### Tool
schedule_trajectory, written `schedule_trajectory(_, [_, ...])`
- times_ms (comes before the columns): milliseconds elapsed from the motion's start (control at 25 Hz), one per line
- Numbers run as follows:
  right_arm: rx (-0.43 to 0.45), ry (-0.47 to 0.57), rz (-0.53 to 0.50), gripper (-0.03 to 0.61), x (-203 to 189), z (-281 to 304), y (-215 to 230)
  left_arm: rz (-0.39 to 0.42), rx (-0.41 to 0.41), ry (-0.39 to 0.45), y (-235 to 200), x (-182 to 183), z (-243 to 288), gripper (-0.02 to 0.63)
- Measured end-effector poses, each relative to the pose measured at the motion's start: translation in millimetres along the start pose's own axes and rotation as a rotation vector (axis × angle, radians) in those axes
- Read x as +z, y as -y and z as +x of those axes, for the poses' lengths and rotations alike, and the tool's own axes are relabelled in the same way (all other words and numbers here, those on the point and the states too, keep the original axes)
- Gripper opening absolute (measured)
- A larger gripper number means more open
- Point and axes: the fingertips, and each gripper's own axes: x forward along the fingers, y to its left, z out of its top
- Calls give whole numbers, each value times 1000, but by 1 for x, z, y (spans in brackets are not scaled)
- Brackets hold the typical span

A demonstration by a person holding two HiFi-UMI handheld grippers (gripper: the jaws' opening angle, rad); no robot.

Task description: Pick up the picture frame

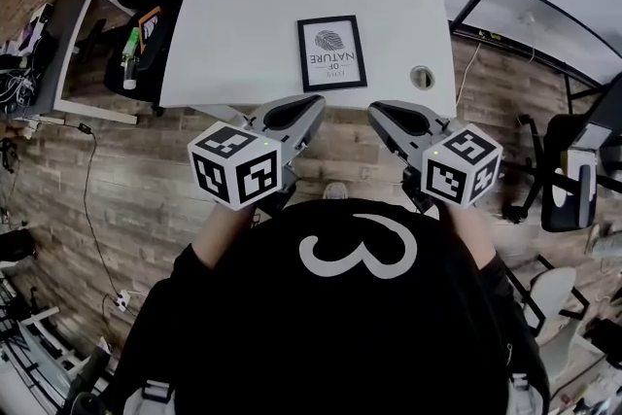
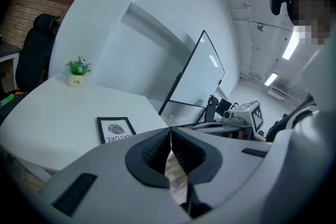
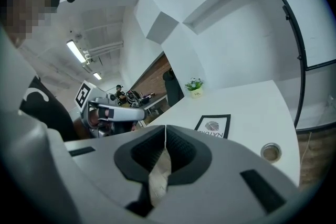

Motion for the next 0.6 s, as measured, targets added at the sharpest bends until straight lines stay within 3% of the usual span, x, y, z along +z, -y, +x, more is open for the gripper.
schedule_trajectory(280, [-14,-15,18,25,-5,12,12,-20,-6,-24,-17,-4,15,17])
schedule_trajectory(600, [6,-12,22,26,8,27,44,-26,42,-27,-41,8,36,18])
